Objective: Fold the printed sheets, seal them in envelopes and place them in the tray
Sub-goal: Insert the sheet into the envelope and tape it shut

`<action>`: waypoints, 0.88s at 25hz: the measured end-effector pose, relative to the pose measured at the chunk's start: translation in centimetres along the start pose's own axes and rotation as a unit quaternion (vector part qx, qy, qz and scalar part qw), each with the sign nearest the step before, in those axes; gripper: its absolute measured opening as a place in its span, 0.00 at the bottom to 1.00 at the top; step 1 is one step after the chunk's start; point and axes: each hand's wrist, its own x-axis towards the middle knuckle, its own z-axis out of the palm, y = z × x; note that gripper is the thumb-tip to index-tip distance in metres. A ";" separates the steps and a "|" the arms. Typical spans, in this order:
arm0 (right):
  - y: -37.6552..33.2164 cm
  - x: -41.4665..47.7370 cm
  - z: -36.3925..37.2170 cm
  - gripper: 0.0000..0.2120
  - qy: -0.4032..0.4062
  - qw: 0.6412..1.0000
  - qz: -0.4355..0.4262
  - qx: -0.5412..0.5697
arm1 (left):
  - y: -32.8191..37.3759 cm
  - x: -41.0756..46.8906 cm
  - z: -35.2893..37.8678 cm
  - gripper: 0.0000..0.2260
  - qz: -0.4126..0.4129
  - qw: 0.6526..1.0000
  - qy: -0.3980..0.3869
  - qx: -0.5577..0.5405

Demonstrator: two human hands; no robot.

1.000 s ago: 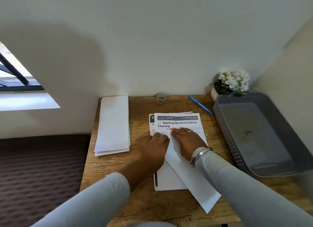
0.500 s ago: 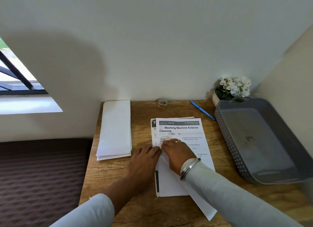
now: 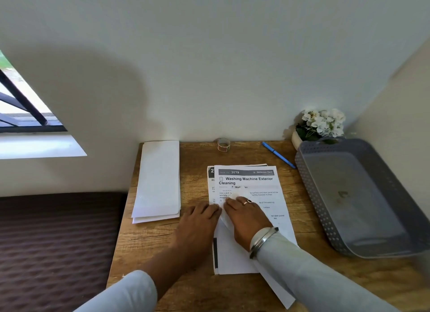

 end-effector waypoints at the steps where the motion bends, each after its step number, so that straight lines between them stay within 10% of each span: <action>1: 0.1 -0.3 0.2 0.33 0.004 1.000 -0.004 0.002 | 0.0 0.0 0.0 0.32 -0.001 1.000 0.001 -0.002; 15: 6.3 2.9 -1.2 0.21 0.019 0.994 0.016 0.102 | -0.5 3.2 -1.6 0.11 0.012 0.998 0.065 -0.023; 22: 9.2 3.6 -1.6 0.14 0.044 0.971 0.021 0.234 | -1.4 11.3 -4.7 0.09 -0.106 0.989 0.075 -0.064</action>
